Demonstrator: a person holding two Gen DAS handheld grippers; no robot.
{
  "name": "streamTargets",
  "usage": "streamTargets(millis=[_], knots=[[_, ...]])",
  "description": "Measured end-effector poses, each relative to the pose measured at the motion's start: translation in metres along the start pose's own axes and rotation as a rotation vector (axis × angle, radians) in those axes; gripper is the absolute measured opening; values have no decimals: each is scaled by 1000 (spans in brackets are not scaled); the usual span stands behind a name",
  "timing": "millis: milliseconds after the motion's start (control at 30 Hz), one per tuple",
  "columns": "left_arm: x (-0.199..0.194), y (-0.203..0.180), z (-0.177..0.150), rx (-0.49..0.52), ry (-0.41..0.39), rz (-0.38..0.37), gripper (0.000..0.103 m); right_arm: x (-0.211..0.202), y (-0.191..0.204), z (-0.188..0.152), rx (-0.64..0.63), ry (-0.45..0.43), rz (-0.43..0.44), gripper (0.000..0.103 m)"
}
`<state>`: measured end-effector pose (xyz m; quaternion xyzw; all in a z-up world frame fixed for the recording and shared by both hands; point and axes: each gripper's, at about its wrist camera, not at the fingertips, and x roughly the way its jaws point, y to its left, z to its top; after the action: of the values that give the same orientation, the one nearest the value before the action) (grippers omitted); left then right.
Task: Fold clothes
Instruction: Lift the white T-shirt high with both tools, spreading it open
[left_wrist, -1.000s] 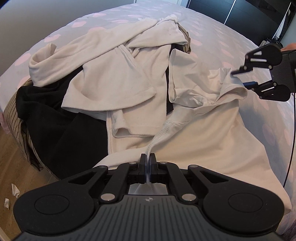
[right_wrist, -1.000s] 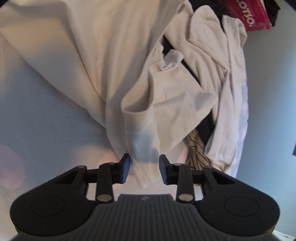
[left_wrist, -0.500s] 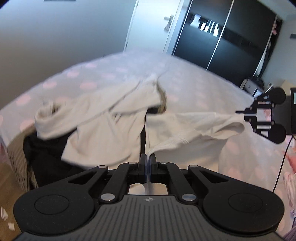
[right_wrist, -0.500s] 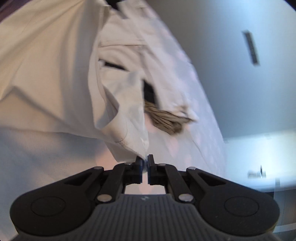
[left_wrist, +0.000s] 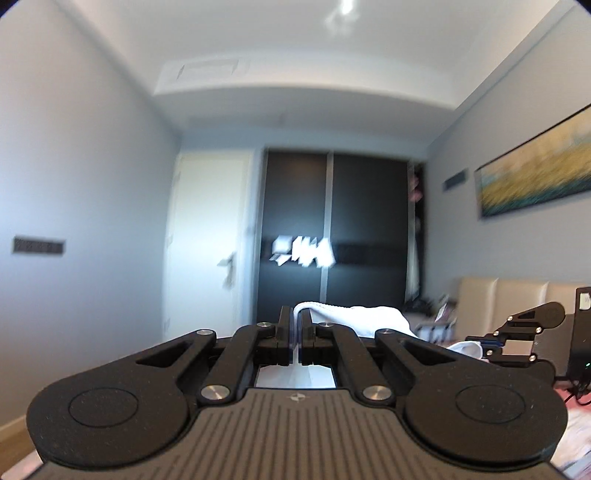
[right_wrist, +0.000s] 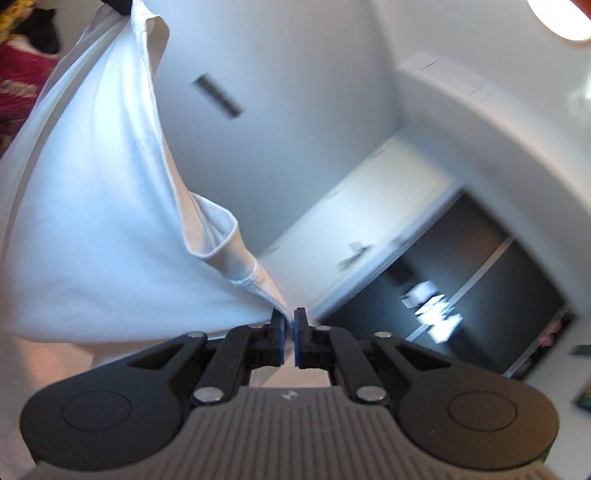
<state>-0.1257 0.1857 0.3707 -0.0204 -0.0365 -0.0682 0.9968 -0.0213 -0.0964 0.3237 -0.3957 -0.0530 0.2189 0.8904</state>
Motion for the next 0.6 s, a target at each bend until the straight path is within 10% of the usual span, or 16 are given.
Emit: streamTargets(millis=[233, 467, 600], knots=[[-18, -56, 42, 49, -149, -155, 0, -117, -93, 41, 117, -69, -412, 5], [-23, -35, 46, 0, -210, -77, 0, -164, -74, 65, 107, -75, -363, 5], [-17, -46, 25, 17, -111, -191, 0, -176, -67, 68, 125, -69, -447, 5]])
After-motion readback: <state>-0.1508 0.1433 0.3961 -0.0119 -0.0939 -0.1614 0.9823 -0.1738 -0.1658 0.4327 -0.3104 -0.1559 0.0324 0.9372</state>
